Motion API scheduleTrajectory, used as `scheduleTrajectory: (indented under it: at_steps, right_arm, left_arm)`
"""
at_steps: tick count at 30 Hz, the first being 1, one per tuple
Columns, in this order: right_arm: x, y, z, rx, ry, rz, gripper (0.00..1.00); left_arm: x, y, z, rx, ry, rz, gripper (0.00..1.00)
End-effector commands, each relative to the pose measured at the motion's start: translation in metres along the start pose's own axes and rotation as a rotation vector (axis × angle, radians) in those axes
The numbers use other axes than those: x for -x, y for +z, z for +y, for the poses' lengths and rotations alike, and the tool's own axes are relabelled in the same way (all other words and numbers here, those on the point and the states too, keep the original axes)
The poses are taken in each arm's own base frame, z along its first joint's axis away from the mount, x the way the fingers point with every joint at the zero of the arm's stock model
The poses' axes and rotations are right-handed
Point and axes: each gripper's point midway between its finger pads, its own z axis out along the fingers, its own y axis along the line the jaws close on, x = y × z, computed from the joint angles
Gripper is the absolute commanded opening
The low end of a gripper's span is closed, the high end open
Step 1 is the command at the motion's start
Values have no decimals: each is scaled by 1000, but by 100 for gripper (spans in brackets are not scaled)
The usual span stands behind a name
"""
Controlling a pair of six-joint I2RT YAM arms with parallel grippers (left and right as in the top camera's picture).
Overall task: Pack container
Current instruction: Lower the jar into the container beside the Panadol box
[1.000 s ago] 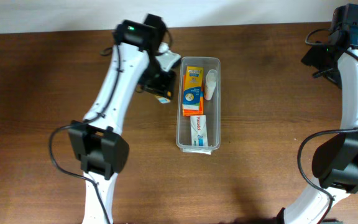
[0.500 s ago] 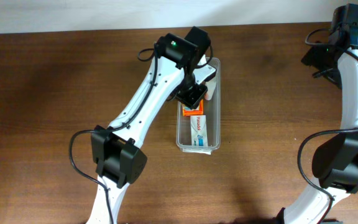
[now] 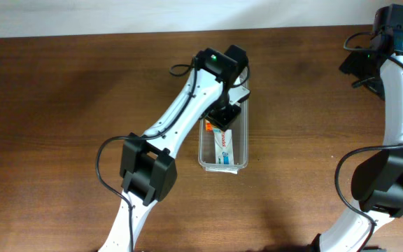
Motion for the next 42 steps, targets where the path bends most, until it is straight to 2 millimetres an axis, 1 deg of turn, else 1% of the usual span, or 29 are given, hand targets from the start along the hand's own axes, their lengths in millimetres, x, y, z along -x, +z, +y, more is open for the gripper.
scheduleTrajectory:
  at_steps: [1, 10, 13, 20, 24, 27, 42]
  right_arm:
    - [1, 4, -5, -21, -3, 0, 98]
    - [1, 4, -5, -21, -3, 0, 98]
    - [1, 4, -5, -21, -3, 0, 98]
    - [1, 4, -5, -21, -3, 0, 98]
    - [1, 4, -5, -21, -3, 0, 98]
    - [1, 4, -5, -21, -3, 0, 98]
    - [1, 4, -5, -21, -3, 0, 98]
  left_arm:
    - [-1, 9, -10, -1, 30, 29, 35]
    - [-2, 12, -12, -2, 36, 40, 35]
    - [-9, 11, -13, -6, 31, 69, 35]
    - [-16, 13, -14, -11, 27, 99, 35]
    - [-26, 20, -15, -24, 21, 144, 35]
    - [-29, 25, -15, -26, 19, 159, 35]
    - [-25, 31, -14, -27, 20, 143, 35]
